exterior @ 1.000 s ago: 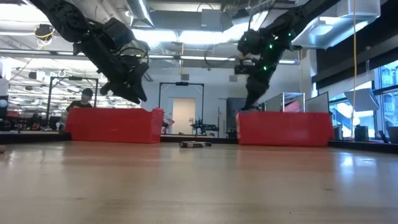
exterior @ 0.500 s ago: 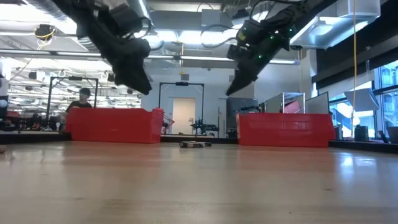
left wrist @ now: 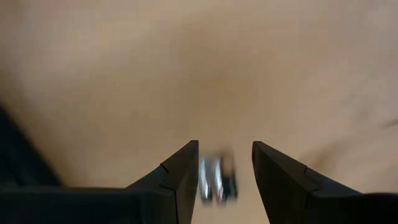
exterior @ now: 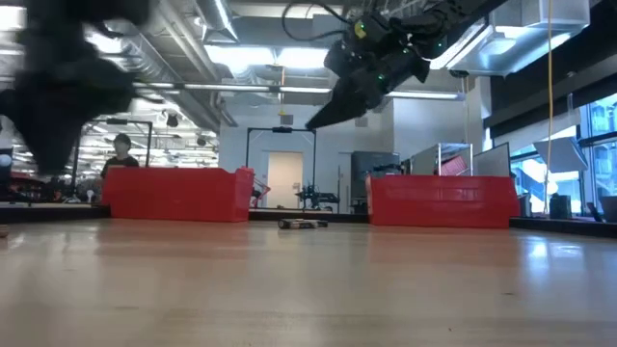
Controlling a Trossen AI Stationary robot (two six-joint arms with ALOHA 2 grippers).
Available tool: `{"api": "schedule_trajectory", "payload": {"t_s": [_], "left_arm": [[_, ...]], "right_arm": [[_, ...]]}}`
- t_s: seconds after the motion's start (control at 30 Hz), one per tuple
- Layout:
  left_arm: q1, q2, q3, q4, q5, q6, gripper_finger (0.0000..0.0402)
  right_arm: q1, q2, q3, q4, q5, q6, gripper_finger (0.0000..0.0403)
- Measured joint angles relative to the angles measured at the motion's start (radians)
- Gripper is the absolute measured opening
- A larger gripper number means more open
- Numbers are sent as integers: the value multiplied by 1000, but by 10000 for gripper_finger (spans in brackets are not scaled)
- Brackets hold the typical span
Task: Sort batteries
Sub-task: Put the small silver battery into the left red bin
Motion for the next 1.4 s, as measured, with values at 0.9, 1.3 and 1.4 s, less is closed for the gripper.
{"api": "schedule_trajectory", "payload": {"t_s": [0.9,1.3,1.4], "left_arm": [[-490,104,-169,133,-98,-826,139],[-490,98,-216,148,-95,-800,93],[-490,99,-214,154,-101,-789,38]], "right_arm": [[54,14,0,-32,-1,102,8],[54,14,0,-57,-1,102,8],[51,14,0,-85,1,100,8]]}}
